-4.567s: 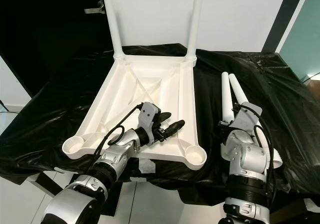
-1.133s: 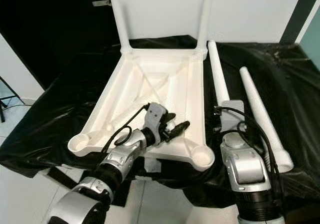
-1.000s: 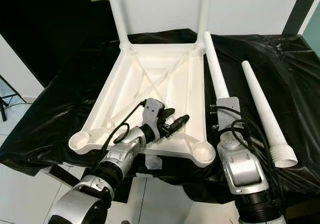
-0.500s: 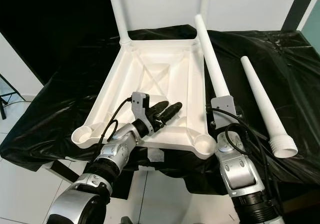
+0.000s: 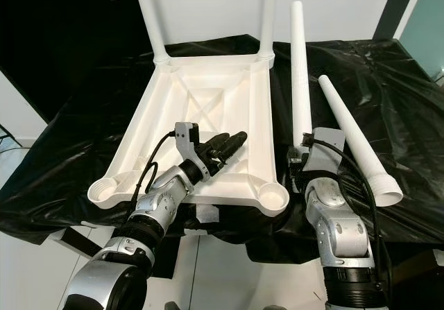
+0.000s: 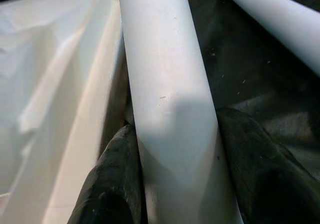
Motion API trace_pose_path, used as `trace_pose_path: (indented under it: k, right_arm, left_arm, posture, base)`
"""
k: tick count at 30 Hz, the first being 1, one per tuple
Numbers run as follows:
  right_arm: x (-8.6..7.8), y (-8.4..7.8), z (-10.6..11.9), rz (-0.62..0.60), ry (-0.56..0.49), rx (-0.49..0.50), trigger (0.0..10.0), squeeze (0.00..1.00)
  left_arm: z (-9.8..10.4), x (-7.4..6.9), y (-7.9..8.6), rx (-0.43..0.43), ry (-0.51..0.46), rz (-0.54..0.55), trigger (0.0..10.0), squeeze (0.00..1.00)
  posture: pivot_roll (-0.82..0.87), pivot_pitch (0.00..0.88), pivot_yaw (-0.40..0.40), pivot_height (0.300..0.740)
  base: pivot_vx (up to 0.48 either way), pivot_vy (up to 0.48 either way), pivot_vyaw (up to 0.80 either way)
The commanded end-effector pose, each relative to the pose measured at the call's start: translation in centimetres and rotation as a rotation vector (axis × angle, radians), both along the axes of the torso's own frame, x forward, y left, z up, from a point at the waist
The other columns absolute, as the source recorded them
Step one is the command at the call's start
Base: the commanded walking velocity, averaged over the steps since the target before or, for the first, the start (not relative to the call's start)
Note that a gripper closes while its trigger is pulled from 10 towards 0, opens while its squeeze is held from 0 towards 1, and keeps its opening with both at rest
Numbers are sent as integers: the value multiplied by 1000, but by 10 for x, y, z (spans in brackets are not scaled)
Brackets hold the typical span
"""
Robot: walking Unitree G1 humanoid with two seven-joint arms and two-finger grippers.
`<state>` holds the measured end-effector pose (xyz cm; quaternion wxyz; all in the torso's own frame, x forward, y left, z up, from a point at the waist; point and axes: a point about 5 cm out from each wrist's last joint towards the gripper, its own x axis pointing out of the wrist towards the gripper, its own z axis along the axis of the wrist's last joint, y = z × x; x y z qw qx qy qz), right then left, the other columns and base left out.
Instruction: Building children table
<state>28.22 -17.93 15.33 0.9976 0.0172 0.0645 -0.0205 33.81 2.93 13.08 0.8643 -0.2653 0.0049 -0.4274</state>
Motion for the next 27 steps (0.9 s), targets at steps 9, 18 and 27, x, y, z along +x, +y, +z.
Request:
trace_pose_path:
  k: [9,18,27]
  right_arm:
    - [-15,31,53,429,-247,-3,10000,0]
    - [-15,24,56,463,-216,-47,10000,0]
    - [-9,7,6,306,22,-122,10000,729]
  left_arm:
    - [8,0,-7,-36,-20,-50,10000,0]
    - [8,0,-7,-25,-27,-49,10000,0]
    - [4,-2,-7,-4,-25,-44,10000,0]
  posture:
    - [-188,0,74,740]
    - [-190,0,75,740]
    - [-190,0,75,740]
  base:
    - [0,0,0]
    - [0,0,0]
    - [0,0,0]
